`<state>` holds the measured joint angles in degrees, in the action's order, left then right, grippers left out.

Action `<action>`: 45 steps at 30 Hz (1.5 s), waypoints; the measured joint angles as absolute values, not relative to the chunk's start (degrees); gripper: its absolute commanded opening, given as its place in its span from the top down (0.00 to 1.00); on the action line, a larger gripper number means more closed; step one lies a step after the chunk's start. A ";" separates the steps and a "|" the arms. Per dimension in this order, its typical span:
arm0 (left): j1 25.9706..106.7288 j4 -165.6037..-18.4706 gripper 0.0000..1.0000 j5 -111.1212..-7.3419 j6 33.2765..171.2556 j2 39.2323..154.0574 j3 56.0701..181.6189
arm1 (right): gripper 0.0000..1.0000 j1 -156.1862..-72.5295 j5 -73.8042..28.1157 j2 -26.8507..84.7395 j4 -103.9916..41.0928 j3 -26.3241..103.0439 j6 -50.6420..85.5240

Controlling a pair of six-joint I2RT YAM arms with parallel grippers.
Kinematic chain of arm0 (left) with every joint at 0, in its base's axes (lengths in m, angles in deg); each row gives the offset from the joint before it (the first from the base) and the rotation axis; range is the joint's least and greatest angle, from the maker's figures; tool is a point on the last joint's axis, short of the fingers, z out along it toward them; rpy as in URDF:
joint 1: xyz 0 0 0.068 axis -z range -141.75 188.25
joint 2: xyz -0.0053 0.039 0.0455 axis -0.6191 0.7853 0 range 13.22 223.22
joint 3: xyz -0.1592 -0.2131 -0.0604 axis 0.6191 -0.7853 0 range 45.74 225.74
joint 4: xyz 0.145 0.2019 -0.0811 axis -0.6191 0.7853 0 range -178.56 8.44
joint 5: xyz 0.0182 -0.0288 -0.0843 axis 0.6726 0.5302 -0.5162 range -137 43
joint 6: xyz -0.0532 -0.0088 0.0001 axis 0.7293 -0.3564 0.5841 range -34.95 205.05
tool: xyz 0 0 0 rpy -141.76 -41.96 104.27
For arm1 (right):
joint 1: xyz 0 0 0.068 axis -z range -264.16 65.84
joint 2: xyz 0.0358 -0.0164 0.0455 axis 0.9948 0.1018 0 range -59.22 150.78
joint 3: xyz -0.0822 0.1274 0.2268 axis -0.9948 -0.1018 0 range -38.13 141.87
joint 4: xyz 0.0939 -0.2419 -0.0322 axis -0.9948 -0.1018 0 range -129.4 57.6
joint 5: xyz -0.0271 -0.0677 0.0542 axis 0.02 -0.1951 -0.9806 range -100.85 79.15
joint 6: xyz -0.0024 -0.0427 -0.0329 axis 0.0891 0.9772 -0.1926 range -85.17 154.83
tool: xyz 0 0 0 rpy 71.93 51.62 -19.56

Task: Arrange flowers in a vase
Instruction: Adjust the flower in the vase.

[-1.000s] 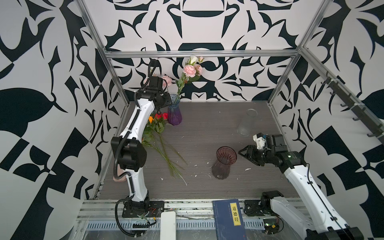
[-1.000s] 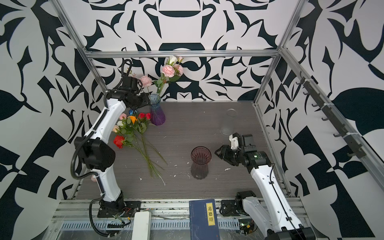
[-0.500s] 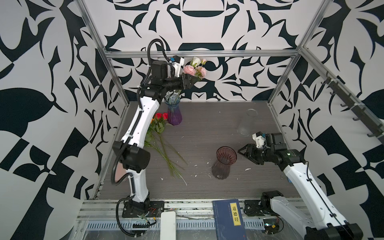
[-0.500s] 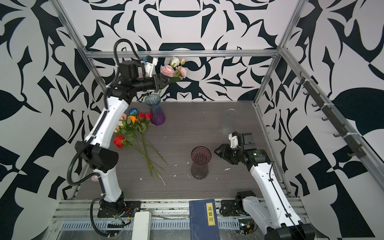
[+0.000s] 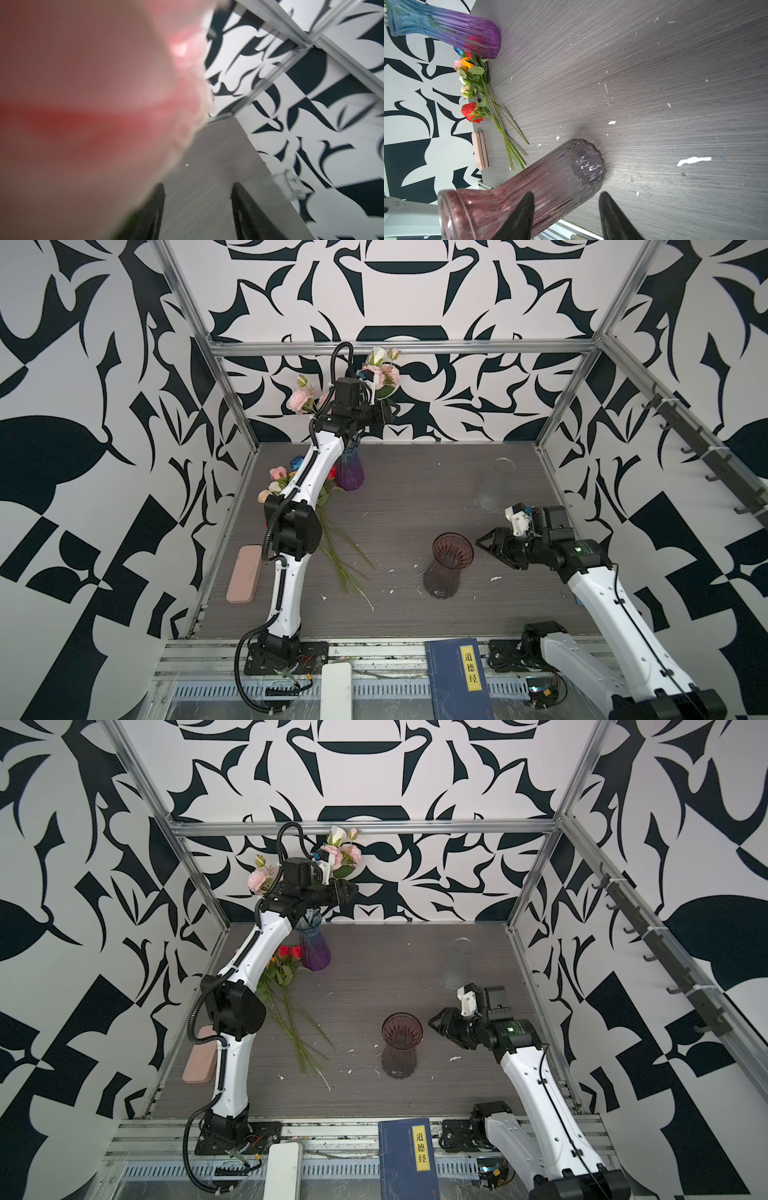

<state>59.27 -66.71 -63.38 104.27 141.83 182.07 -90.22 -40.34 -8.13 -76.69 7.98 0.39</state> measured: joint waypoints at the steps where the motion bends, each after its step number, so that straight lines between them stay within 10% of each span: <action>1: 59.88 -67.34 0.40 -59.32 102.96 141.83 181.96 | 0.46 -90.22 -40.36 -8.02 -76.72 7.98 0.39; 18: 62.98 -68.96 0.34 -19.95 87.50 141.42 181.81 | 0.46 -90.22 -40.41 -7.91 -76.45 7.12 0.28; 45: 60.25 -66.77 0.30 -25.37 95.26 128.76 172.94 | 0.46 -90.22 -40.45 -8.44 -76.47 7.12 0.26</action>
